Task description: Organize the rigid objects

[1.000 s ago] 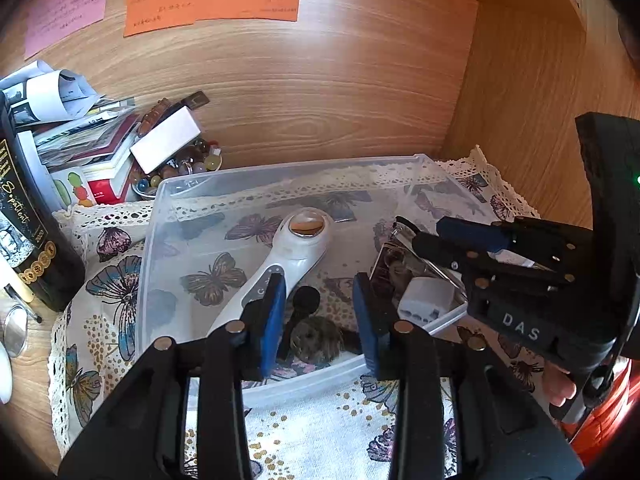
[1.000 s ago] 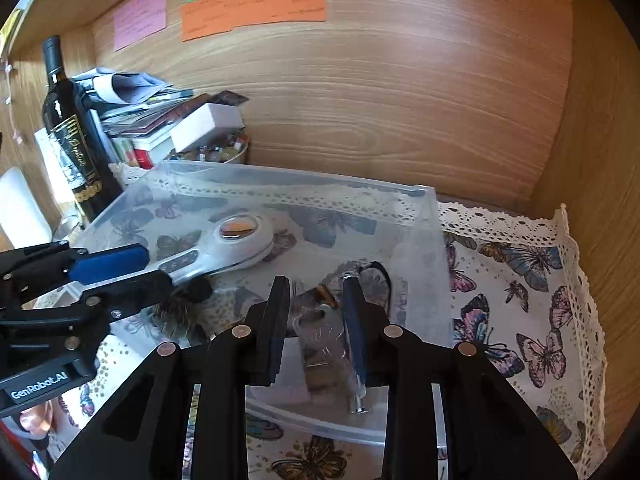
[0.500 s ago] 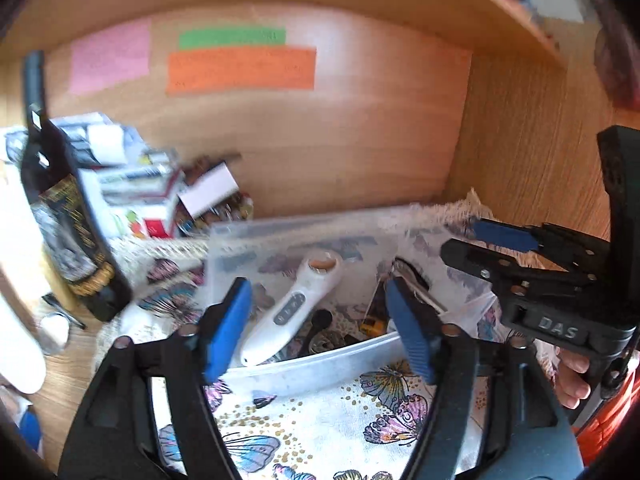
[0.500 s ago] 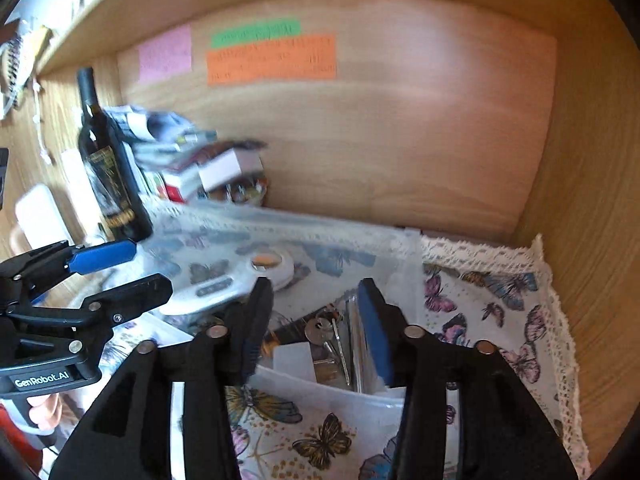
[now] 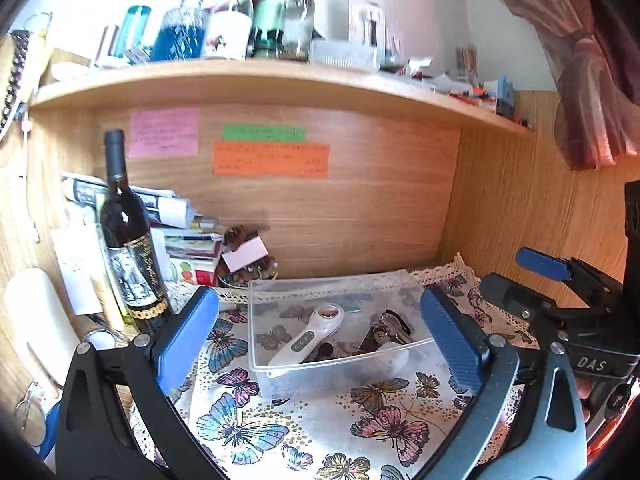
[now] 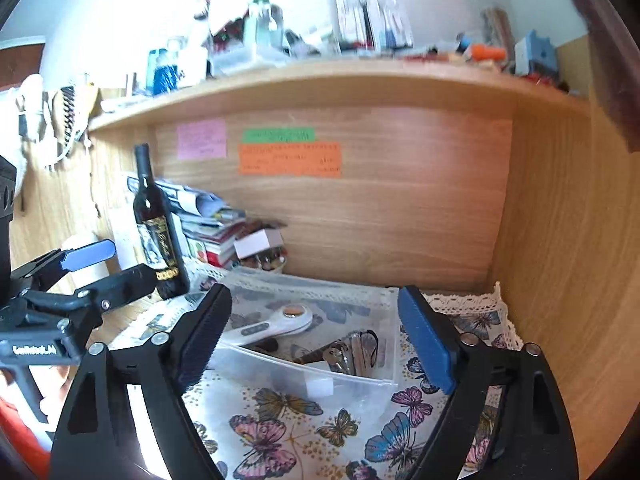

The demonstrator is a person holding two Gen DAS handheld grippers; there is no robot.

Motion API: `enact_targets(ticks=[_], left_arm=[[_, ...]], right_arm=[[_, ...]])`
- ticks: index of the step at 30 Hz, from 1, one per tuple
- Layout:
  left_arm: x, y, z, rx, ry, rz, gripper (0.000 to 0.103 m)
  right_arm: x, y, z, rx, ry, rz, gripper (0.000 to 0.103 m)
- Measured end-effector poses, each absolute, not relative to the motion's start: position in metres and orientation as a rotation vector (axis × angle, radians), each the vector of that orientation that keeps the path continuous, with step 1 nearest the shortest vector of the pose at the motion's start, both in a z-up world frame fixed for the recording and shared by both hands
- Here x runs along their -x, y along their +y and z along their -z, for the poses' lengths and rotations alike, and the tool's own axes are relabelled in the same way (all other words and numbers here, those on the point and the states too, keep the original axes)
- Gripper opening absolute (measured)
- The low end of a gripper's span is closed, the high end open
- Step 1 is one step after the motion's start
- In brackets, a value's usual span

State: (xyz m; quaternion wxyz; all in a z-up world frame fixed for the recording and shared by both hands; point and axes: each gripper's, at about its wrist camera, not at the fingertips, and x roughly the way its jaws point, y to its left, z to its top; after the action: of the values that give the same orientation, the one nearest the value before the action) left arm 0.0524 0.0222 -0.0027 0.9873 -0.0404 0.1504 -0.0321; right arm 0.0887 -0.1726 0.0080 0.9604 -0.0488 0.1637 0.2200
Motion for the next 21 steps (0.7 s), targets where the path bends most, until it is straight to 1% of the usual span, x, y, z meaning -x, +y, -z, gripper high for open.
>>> enact_targets(ticks=[21], left_arm=[[-0.017, 0.013, -0.002, 0.071, 0.263, 0.046, 0.103]], right_arm=[[-0.051, -0.181, -0.008, 0.074, 0.295, -0.452, 0.089]])
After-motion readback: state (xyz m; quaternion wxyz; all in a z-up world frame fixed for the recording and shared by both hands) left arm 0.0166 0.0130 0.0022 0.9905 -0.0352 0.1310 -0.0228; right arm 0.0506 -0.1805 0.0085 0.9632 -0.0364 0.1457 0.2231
